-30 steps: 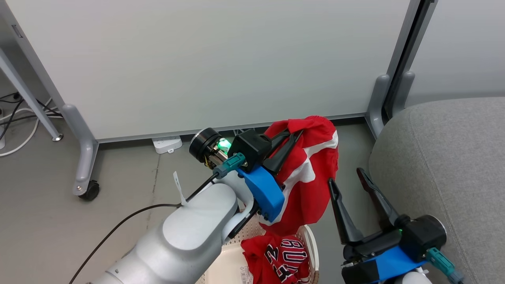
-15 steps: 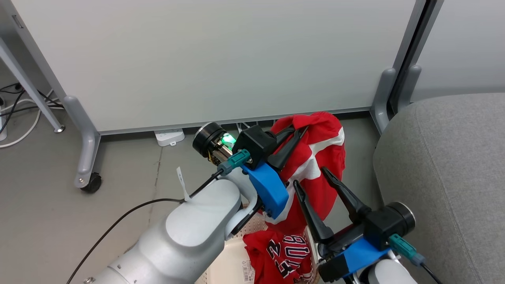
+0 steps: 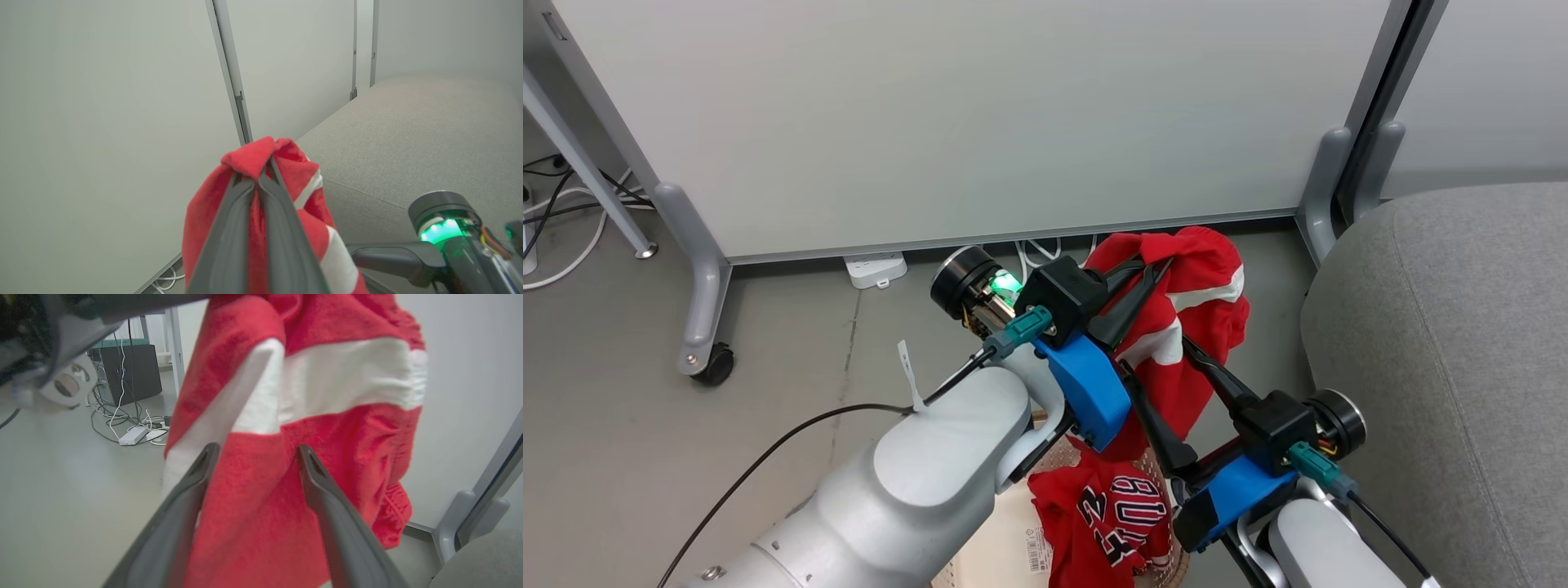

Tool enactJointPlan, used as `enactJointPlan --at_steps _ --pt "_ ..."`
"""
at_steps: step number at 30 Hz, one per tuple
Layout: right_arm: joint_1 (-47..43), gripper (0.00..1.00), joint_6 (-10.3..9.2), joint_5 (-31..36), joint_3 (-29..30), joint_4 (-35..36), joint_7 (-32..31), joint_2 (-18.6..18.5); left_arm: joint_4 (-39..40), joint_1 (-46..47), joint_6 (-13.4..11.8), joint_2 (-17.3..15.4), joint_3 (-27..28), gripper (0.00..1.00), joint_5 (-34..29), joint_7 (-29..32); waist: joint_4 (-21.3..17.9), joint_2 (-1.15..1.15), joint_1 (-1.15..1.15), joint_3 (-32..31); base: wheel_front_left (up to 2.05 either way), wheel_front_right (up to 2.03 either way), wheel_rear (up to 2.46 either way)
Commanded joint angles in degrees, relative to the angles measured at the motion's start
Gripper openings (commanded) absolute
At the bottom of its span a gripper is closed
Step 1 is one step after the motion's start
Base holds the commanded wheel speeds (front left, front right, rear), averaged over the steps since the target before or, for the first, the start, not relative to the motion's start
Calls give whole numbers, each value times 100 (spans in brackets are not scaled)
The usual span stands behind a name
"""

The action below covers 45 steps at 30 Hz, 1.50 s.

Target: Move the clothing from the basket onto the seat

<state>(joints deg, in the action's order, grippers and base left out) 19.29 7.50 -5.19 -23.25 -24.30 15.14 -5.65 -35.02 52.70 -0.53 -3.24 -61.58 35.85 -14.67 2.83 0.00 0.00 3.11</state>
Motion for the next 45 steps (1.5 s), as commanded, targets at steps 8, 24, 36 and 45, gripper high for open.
enactJointPlan --at_steps 8,24,36,45 --pt "310 0 -2 -51 -113 -297 1 36 -22 112 -40 2 -33 0 49 -28 3 0 0 33 0 0 0" --pt "365 0 -2 -132 -183 -160 1 -43 -60 126 -26 17 -61 0 73 -53 28 0 0 52 0 0 0" --pt "323 0 -2 -153 -219 -128 1 -73 -95 133 -47 21 -34 100 85 -47 43 0 0 76 0 0 0" --pt "252 0 -2 -183 -178 -109 1 -102 -91 141 -61 24 -41 100 50 -60 53 0 0 119 0 0 0"
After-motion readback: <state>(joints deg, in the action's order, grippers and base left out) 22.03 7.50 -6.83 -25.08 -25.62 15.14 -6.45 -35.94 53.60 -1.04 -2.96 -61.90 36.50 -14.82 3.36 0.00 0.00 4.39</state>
